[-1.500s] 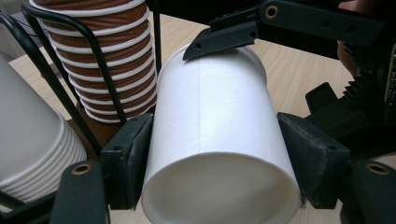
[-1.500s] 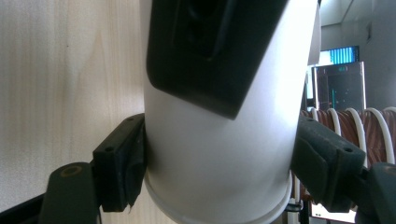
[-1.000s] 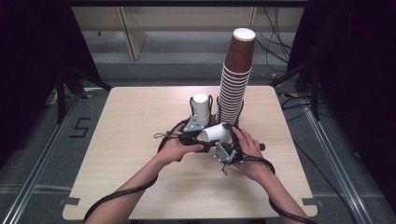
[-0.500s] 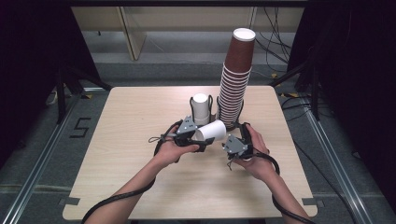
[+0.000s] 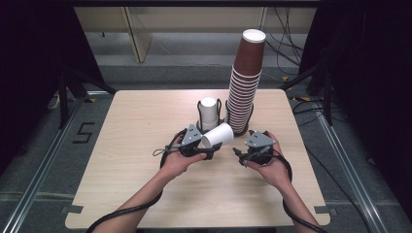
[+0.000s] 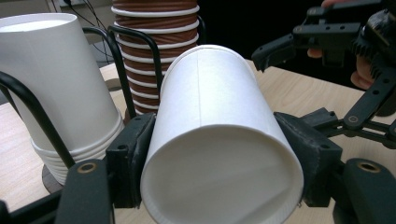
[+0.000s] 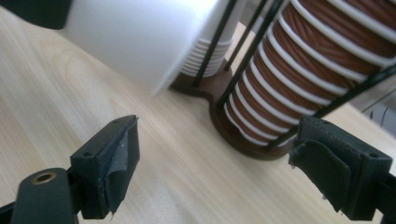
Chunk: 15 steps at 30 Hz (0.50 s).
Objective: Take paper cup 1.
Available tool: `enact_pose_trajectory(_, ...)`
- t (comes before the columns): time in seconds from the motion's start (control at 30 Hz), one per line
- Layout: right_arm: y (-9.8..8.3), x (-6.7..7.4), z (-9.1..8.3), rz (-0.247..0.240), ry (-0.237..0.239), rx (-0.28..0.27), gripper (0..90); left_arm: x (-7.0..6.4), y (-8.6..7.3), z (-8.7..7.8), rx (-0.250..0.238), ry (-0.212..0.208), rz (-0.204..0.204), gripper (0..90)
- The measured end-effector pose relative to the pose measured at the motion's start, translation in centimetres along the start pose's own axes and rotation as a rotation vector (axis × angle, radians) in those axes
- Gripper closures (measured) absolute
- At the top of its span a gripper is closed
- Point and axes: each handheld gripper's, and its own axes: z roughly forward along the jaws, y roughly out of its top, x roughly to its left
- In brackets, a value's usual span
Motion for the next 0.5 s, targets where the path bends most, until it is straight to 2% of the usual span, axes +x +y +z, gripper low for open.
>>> enact_pose_trajectory(0.1, -0.28, -0.12, -0.02, 0.090, 0.027, 0.011, 15.3, 0.07, -0.24, -0.08, -0.034, 0.002, -0.017, 32.3)
enact_pose_trajectory(0.2, -0.56, -0.21, -0.08, 0.154, 0.029, 0.016, 15.3, 0.21, -0.38, -0.27, -0.064, 0.005, -0.032, 32.1)
enact_pose_trajectory(0.23, -0.63, -0.31, -0.02, 0.155, 0.035, 0.012, 15.3, 0.24, -0.41, -0.37, -0.069, 0.008, -0.039, 32.1)
enact_pose_trajectory(0.27, -0.70, -0.42, -0.01, 0.156, 0.020, 0.000, 15.3, 0.30, -0.43, -0.42, -0.079, 0.011, -0.043, 32.1)
enact_pose_trajectory(0.33, -0.81, -0.34, -0.08, 0.212, 0.030, -0.001, 15.3, 0.36, -0.47, -0.56, -0.094, 0.014, -0.053, 32.1)
enact_pose_trajectory(0.47, -1.09, -0.57, 0.12, 0.266, 0.045, -0.015, 15.3, 0.41, -0.50, -0.71, -0.112, 0.019, -0.062, 32.0)
enact_pose_trajectory(0.5, -1.09, -0.57, 0.12, 0.266, 0.045, -0.015, 15.3, 0.42, -0.51, -0.74, -0.114, 0.022, -0.062, 32.0)
